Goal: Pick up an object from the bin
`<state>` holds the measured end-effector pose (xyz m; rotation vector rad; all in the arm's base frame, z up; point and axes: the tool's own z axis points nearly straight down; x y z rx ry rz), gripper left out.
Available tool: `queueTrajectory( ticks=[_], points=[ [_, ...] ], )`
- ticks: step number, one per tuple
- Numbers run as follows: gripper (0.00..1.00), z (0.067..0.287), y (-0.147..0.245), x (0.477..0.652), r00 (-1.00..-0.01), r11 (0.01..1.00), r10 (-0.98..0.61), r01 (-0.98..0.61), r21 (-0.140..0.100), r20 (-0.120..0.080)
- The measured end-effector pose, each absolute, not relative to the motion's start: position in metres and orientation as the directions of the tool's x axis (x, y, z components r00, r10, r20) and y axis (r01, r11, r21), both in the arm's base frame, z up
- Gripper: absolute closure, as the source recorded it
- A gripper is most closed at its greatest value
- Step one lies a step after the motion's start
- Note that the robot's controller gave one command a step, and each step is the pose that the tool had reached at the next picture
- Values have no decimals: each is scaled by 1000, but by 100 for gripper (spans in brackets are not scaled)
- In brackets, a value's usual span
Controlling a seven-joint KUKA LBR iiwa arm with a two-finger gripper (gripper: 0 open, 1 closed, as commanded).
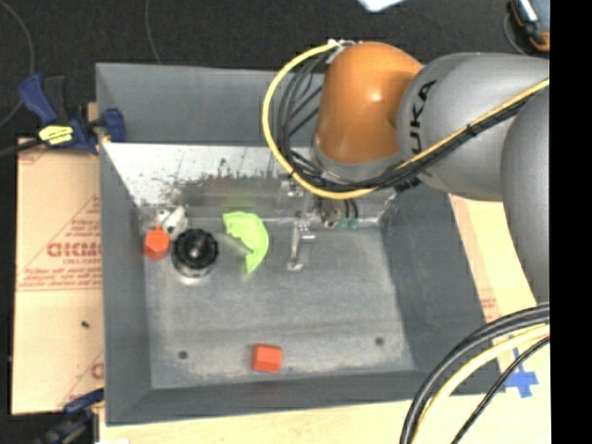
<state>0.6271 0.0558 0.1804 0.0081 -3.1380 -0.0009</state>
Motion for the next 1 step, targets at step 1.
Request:
queueTrajectory(
  ticks=[1],
  points=[
    [0, 186, 56, 628, -1000, 1000, -4, -4, 1, -4]
  ],
)
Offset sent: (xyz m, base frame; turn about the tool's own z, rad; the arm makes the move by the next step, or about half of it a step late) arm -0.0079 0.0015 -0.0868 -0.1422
